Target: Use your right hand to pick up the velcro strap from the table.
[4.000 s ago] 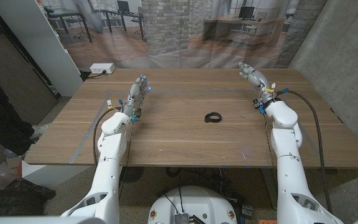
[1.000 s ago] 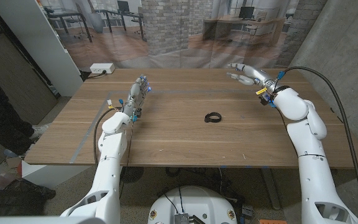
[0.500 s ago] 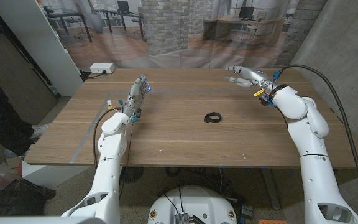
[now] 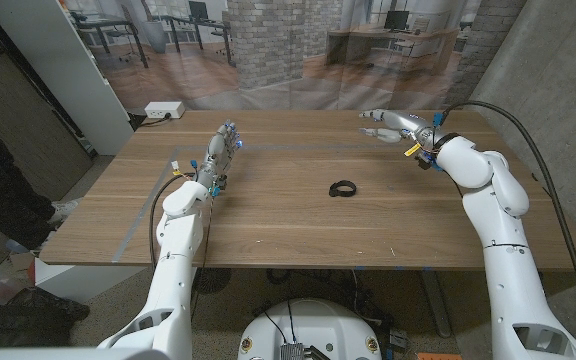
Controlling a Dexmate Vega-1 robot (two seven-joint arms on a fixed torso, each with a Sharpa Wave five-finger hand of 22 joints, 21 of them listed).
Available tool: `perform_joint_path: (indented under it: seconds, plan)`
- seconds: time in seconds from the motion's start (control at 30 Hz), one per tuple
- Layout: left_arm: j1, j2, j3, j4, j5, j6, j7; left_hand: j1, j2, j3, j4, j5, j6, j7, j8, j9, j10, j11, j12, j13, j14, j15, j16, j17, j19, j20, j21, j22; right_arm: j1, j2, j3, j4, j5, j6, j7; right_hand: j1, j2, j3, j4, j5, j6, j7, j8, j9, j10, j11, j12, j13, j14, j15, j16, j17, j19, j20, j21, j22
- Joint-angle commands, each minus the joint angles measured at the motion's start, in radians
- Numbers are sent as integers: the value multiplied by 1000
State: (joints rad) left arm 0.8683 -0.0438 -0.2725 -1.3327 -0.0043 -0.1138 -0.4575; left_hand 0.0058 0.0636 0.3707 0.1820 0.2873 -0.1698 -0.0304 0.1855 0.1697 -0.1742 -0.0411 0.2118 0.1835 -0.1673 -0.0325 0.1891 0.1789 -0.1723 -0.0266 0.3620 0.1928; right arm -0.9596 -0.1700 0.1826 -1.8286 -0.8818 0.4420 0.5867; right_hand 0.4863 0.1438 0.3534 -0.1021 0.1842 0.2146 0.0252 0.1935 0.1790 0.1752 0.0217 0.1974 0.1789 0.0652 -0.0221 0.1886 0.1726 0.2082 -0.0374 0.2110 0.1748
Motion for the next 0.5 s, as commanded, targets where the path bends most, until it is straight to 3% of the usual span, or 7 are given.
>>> perform_joint_path:
  seconds: [0.03,0.5]
  plan:
    - [-4,4,2,6,4,-5,-3,7,97,-2,0,8,-57,1,0,5,-48,0,-3,2,-159,-8,0,4,-27,1,-6,3,10,-15,-14,-3,-30,-4,25,11,3,0,-7,-1,13,-6,6,4,11,-4,4,6,14,-2,7,2,15,-21,5,2]
    - [-5,6,3,10,7,-8,1,7,96,-3,0,9,-54,2,0,5,-42,0,-2,2,-155,-8,1,4,-26,1,-7,3,12,-26,-31,-6,-70,-8,37,17,4,1,-15,-1,16,-7,5,4,14,-5,3,6,20,-3,7,2,19,-22,5,2]
